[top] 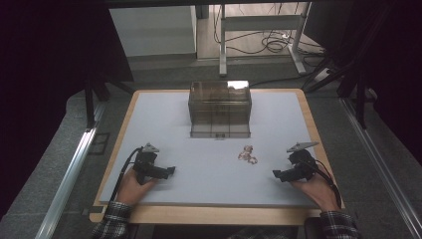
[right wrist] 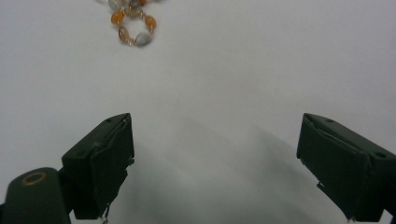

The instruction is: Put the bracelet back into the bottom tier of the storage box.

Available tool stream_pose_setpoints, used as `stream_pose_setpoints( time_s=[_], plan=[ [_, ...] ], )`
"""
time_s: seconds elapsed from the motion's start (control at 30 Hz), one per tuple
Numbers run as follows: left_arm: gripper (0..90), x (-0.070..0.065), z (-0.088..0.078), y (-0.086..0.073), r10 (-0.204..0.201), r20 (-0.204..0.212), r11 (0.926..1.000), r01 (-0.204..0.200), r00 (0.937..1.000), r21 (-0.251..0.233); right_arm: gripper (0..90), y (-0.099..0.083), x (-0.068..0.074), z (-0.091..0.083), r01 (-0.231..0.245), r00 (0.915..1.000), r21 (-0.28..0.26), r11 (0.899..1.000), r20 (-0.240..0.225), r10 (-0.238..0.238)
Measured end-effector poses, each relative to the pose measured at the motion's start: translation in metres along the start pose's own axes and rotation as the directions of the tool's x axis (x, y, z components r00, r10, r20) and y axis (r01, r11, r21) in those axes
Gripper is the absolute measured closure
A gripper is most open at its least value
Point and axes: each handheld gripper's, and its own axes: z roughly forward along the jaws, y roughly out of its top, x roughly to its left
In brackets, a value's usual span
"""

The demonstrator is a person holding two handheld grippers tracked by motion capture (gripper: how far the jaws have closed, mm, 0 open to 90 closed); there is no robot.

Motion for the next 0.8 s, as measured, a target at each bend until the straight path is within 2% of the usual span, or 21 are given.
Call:
stream_pose_setpoints(
  time_s=[0.8],
  plan=[
    [0.0, 0.0, 0.0, 0.0, 0.0, 0.0, 1.0, 0.0, 1.0, -0.002, 15.1, 0.049, 0.007, 0.015, 0.012, 0.9998, 0.085, 0.996, -0.017, -0.01]
  ],
)
